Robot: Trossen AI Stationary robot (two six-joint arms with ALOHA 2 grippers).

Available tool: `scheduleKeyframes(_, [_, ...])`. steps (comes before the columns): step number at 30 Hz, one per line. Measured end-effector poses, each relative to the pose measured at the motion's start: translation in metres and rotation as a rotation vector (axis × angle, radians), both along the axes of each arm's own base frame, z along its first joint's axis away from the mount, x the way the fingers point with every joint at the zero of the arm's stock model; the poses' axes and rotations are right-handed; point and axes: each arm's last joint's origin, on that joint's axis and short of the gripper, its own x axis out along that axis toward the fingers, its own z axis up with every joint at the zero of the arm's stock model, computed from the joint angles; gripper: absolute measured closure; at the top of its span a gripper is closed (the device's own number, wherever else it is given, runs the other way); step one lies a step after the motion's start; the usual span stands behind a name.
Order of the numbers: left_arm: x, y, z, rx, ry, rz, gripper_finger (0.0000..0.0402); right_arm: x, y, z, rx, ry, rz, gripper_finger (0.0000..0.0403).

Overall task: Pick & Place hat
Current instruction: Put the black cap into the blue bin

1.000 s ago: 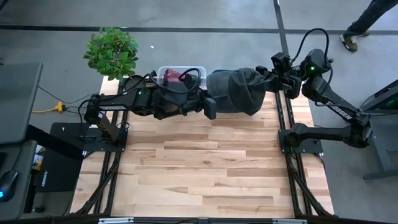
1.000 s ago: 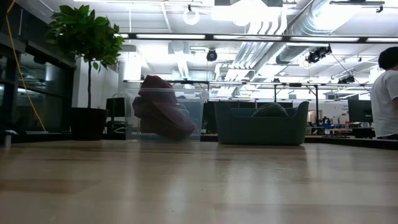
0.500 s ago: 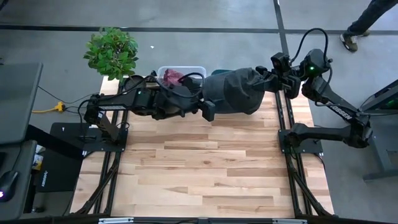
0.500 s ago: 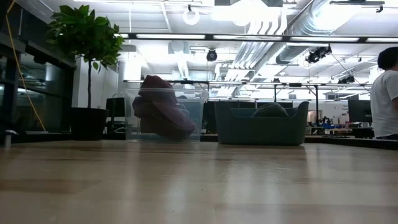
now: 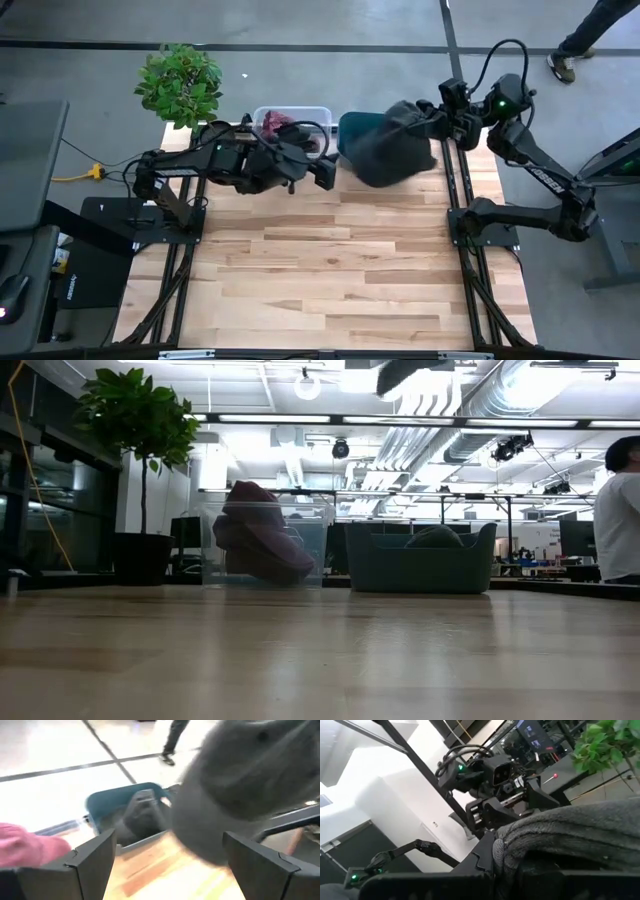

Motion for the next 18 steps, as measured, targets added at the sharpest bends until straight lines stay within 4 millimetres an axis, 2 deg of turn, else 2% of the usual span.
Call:
scheduleKeyframes(8, [-0.004,0.001,-0.007,-0.02,0.051,0.049,0.0062,-0.001,-0.004,-0.008,0.019,0.054,-0.034,0.0393])
scheduleKeyframes(18, [-0.009,0.002,-0.013,-0.041,0.116,0.06,0.0062,0.0,-0.01,-0.037,0.023,0.251,-0.218,0.0393])
